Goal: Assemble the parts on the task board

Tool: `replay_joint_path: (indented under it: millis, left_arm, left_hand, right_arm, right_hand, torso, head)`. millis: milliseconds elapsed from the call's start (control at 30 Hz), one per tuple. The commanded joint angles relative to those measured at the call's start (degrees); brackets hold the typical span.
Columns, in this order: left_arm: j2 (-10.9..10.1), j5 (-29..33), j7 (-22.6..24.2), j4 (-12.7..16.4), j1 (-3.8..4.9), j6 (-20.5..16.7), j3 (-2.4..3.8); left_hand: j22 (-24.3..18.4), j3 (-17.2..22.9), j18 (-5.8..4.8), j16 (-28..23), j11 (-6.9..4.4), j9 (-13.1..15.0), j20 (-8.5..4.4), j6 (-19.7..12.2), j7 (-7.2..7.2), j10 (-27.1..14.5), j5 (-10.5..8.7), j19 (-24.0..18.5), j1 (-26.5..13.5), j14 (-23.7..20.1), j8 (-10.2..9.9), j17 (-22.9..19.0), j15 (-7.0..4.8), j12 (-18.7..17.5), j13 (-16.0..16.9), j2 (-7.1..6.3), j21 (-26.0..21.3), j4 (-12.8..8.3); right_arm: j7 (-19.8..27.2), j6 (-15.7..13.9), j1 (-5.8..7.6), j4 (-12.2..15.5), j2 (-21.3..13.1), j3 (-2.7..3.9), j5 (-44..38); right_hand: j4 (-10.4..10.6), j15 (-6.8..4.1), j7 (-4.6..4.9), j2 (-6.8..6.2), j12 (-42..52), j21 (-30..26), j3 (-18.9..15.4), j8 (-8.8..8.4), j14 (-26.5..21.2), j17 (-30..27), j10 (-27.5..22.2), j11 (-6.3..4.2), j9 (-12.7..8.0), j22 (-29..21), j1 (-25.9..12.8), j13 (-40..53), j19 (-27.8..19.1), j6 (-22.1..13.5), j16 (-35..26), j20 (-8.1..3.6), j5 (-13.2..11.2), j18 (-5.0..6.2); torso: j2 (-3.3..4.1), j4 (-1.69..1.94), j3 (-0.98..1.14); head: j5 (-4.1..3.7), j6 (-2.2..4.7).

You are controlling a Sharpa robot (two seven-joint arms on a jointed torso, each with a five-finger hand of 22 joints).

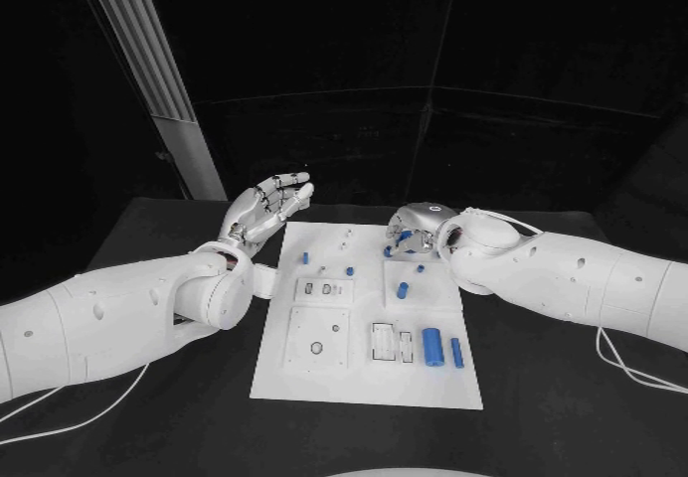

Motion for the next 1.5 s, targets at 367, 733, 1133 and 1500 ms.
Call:
replay_joint_path:
  millis: [367, 733, 1133, 1500]
  left_arm:
    - [0.13, -0.41, 18.86, -0.2, 0.11, 1.07, 0.02]
    - [0.2, -0.41, 18.85, -0.38, 0.11, 1.13, 0.02]
    - [0.11, -0.41, 18.81, -0.3, 0.11, 1.17, 0.03]
    - [-0.02, -0.41, 18.7, -0.47, 0.11, 1.14, 0.03]
  left_hand:
    - [-0.11, 0.43, 0.72, 0.39, 0.01, -0.11, 0.06, -0.44, 8.93, -0.41, -0.21, -0.43, -0.1, -0.06, 0.41, 0.02, 0.21, 0.38, -0.03, 0.8, -0.26, -0.03]
    - [-0.14, 0.48, 0.72, 0.4, 0.0, -0.14, 0.07, -0.54, 8.93, -0.42, -0.21, -0.49, -0.07, -0.07, 0.36, 0.02, 0.21, 0.43, -0.03, 0.95, -0.27, -0.04]
    - [-0.17, 0.52, 0.73, 0.41, 0.01, -0.16, 0.07, -0.59, 8.93, -0.43, -0.19, -0.55, -0.05, -0.08, 0.42, 0.02, 0.21, 0.47, -0.03, 1.07, -0.29, -0.05]
    - [-0.17, 0.52, 0.73, 0.41, 0.01, -0.16, 0.07, -0.59, 8.93, -0.43, -0.19, -0.55, -0.05, -0.08, 0.42, 0.02, 0.21, 0.47, -0.03, 1.07, -0.29, -0.05]
  right_arm:
    - [-1.67, 3.01, 0.06, -2.11, 1.94, 0.04, -0.62]
    - [-2.07, 4.88, 0.02, -3.2, 3.18, 0.04, -0.62]
    - [-2.82, 7.19, -0.02, -4.11, 3.96, 0.03, -0.62]
    - [-2.43, 7.35, -0.1, -4.44, 4.29, 0.03, -0.62]
  right_hand:
    - [0.3, -0.56, -0.41, 0.33, -1.4, 0.18, 0.42, -1.1, 4.67, 6.99, 1.55, -0.22, 0.06, 15.08, 1.33, -0.04, 5.84, 0.43, 0.19, -0.67, -0.01, -0.42]
    - [0.78, -0.75, -0.58, 0.54, -2.12, 0.18, 0.32, -1.5, 4.66, 6.83, 2.72, -0.41, 0.12, 15.08, 1.55, -0.03, 5.84, 1.25, 0.15, -0.85, -0.01, -0.42]
    - [1.7, -0.87, -0.63, 1.38, -3.18, 0.18, 0.37, -1.76, 4.66, 6.72, 6.1, -0.57, 0.27, 15.08, 2.34, -0.05, 5.84, 3.52, 0.11, -1.02, -0.01, -0.42]
    - [2.7, -1.26, -1.3, 2.73, -4.44, 0.18, 0.71, -0.89, 4.65, 6.63, 9.98, -1.1, 0.67, 15.08, 3.36, -0.1, 5.84, 7.7, 0.07, -1.24, 0.0, -0.42]
  torso:
    - [0.06, 0.09, -0.1]
    - [0.09, 0.07, -0.09]
    - [0.1, 0.04, -0.12]
    - [0.13, -0.02, -0.13]
  head:
    - [0.01, -0.33]
    - [-0.11, -0.63]
    - [-0.11, -0.71]
    - [-0.19, -0.77]
